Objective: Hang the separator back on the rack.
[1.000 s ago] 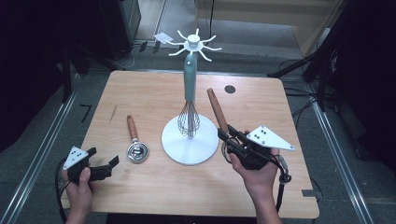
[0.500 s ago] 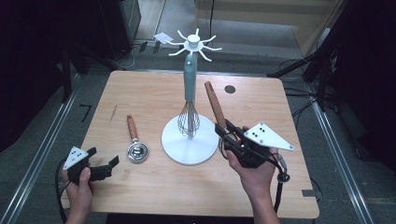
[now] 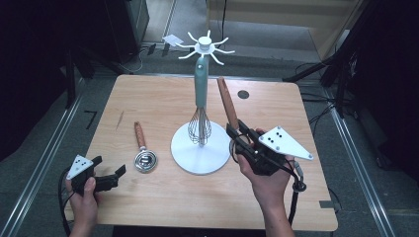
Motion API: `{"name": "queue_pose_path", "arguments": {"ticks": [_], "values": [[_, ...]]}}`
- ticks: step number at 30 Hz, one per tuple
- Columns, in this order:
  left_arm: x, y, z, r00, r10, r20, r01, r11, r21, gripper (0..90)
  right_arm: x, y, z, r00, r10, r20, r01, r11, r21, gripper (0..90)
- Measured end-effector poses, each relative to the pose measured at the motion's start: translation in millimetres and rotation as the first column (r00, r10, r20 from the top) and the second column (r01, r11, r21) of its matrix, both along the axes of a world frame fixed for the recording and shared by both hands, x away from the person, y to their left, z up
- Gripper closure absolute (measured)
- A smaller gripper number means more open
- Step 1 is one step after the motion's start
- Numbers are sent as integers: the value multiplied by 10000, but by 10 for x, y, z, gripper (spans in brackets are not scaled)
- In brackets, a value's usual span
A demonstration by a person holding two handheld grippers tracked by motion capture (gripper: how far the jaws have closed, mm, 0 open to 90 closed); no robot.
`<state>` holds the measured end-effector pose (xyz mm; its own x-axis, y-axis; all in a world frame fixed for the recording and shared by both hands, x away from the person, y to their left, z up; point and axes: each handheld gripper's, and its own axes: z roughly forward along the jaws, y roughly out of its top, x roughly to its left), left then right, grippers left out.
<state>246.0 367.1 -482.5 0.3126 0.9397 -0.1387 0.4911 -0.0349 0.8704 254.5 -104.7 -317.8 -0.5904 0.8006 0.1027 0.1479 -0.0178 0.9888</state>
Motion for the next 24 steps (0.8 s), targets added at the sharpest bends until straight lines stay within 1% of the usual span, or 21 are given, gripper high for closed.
{"name": "queue_pose_path", "arguments": {"ticks": [1,2,6,10,12,14,24], "values": [[0,0,0,10000,-3,3,3,10000,-8,0,-7,-1,9,10000,-7,-4,7,10000,14,720],[0,0,0,10000,-1,2,1,10000,-9,0,-10,-3,23,9999,-71,136,71,10000,32,720],[0,0,0,10000,3,3,-3,10000,-15,0,-32,-15,65,9991,-263,323,259,9996,144,720],[1,0,-1,10000,2,7,-2,10000,-20,0,-47,-23,102,9985,-336,429,326,9992,249,720],[1,1,0,10000,-7,-5,7,10000,-16,0,-65,-19,123,9971,-384,653,366,9989,283,720],[1,1,0,10000,-1,7,1,10000,-19,0,-74,-17,144,9965,-397,731,377,9989,288,720],[1,3,0,10000,-8,-20,8,10000,-15,0,-87,-6,218,9949,-445,903,408,9983,417,720]]}}
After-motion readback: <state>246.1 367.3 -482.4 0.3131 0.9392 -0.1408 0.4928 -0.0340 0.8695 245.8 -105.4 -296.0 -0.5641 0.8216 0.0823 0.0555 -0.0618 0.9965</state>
